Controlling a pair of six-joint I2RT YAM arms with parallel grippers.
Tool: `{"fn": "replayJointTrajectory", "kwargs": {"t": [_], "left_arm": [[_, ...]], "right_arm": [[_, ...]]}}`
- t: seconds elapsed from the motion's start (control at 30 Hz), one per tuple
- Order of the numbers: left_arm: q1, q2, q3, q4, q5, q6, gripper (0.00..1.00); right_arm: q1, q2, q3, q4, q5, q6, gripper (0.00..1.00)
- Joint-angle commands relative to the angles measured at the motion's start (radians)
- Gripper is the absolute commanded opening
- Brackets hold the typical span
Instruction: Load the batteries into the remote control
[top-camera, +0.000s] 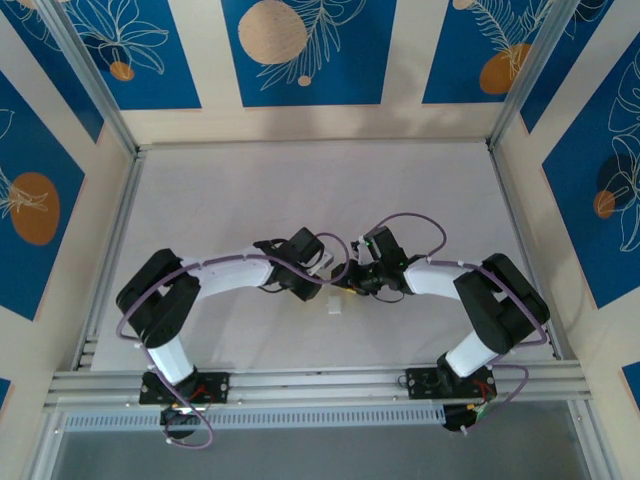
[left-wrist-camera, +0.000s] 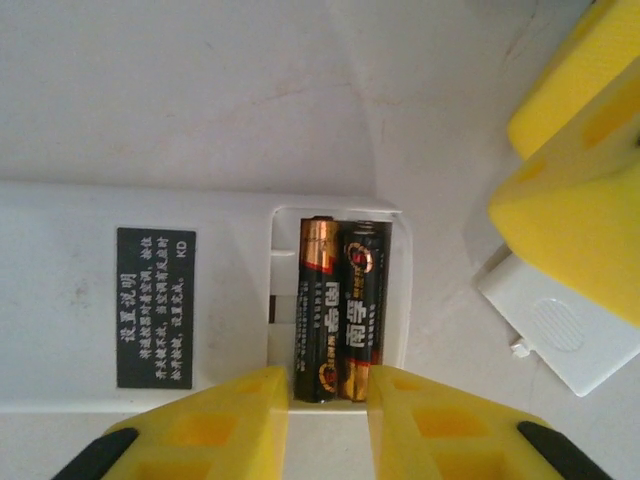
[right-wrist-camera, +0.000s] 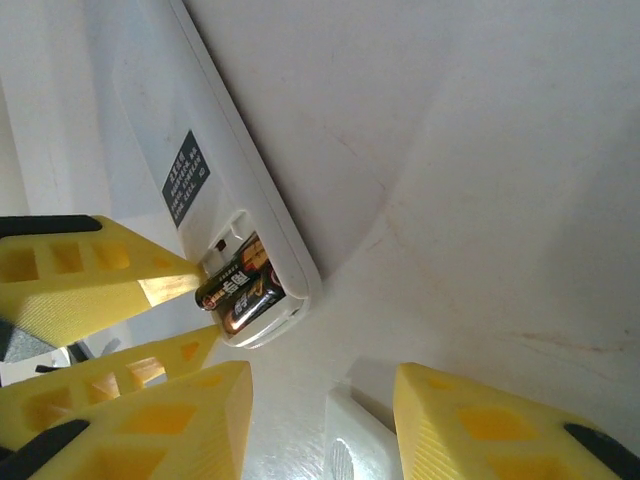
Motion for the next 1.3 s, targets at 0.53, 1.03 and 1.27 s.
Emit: {"fn": "replayJointTrajectory", "kwargs": {"t": [0.53, 1.03, 1.27], "left_arm": [[-0.028, 0.079, 0.055, -0.048, -0.056, 0.025, 0.26], [-0.028, -0.016, 0.048, -0.034, -0.065, 0.001, 0.06], [-0.027, -0.048, 0.052, -0.035, -0.076, -0.004, 0.05]], "right_arm": [[0.007, 0.006, -0.024, 0.011, -0.024, 0.013, 0.43], [0.010, 0.013, -0.020, 0.017, -0.024, 0.016, 0.43], [0.013, 0.017, -0.021, 0.025, -0.026, 0.020, 0.43]]}}
